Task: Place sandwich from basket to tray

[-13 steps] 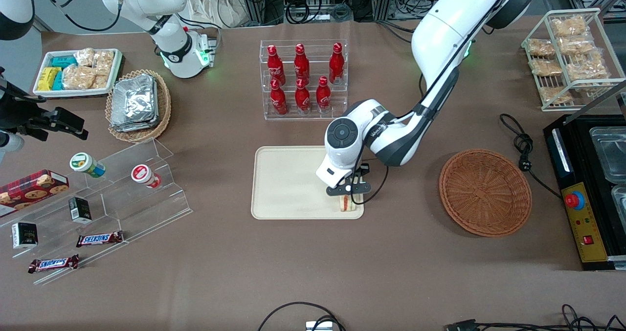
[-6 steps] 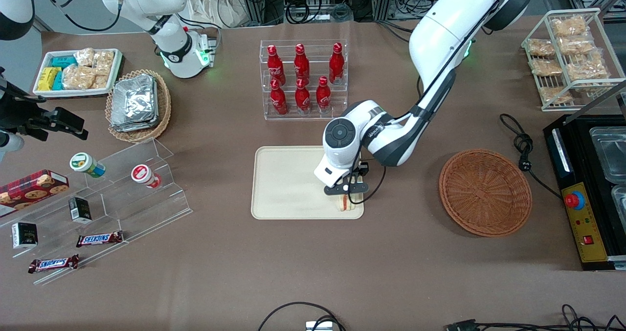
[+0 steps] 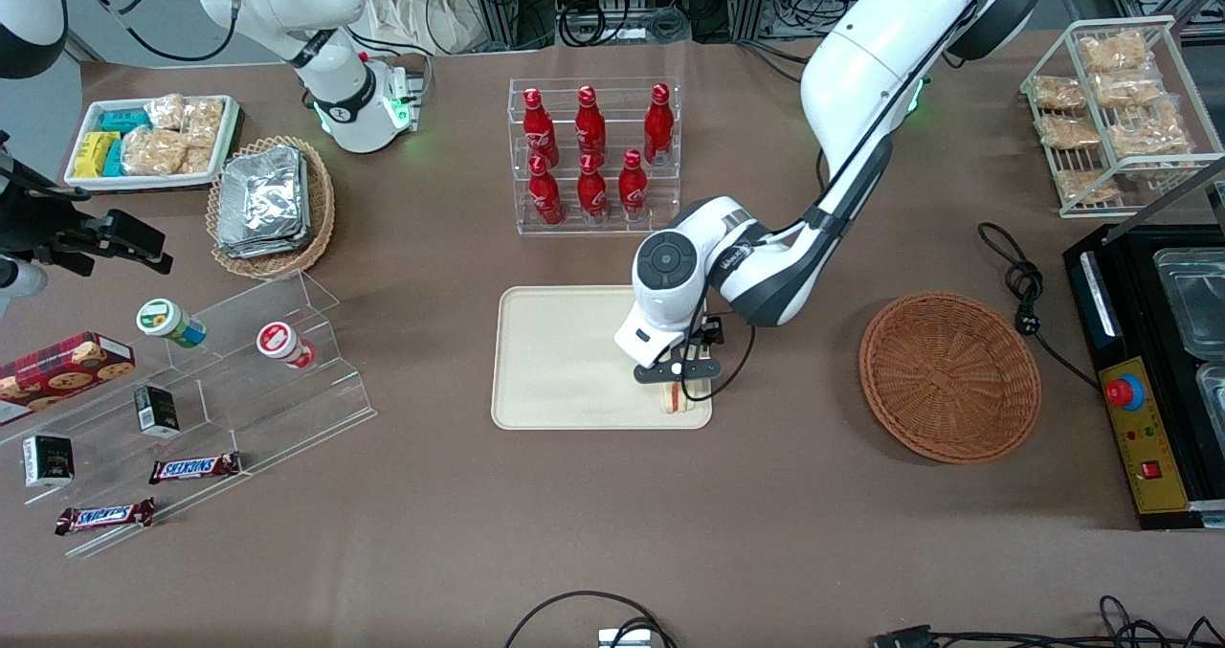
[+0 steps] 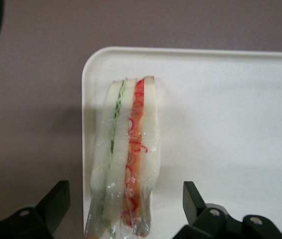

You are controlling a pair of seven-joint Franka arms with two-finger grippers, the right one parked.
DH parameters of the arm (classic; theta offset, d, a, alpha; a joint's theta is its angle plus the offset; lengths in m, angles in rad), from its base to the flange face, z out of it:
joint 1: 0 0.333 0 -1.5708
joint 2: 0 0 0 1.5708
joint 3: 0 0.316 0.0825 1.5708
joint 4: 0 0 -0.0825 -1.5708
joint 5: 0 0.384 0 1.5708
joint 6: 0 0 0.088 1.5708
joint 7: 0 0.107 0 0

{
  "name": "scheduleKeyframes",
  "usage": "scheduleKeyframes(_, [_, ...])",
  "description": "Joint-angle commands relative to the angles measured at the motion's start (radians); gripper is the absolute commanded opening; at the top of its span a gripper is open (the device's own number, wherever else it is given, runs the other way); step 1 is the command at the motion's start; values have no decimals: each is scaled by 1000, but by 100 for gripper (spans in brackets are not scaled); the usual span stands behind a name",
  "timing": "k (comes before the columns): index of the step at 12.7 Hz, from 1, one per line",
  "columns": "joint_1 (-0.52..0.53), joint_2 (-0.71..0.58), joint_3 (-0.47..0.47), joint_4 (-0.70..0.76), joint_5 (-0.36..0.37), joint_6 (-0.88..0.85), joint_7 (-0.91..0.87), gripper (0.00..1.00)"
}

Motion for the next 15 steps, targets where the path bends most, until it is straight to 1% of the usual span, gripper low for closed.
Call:
scheduleKeyframes(1, [-5, -98, 52, -9, -25, 3, -8, 100])
scheduleKeyframes(2, [3, -133, 57, -7, -103, 3, -7, 100])
scheduleKeyframes(3, [13, -173, 81, -7, -175, 3, -4, 100])
scheduleKeyframes(4, [23, -213, 107, -9, -217, 1, 21, 100])
scheduleKeyframes(5, [41, -250, 119, -10, -245, -8, 82, 100])
scheduleKeyframes(6, [81, -286, 121, -13, -274, -14, 142, 100])
scheduleKeyframes(8, [186, -371, 121, -76, -341, -17, 247, 100])
scheduleKeyframes(10, [298, -469, 121, -131, -442, -50, 384, 100])
scheduleKeyframes(11, [349, -510, 127, -144, -446, -115, 457, 100])
scheduleKeyframes(12, [369, -543, 159, -145, -437, -190, 537, 100])
scheduleKeyframes(14, [371, -599, 253, -155, -431, -300, 625, 100])
scheduleKeyframes(15, [377, -645, 271, -190, -424, -324, 631, 100])
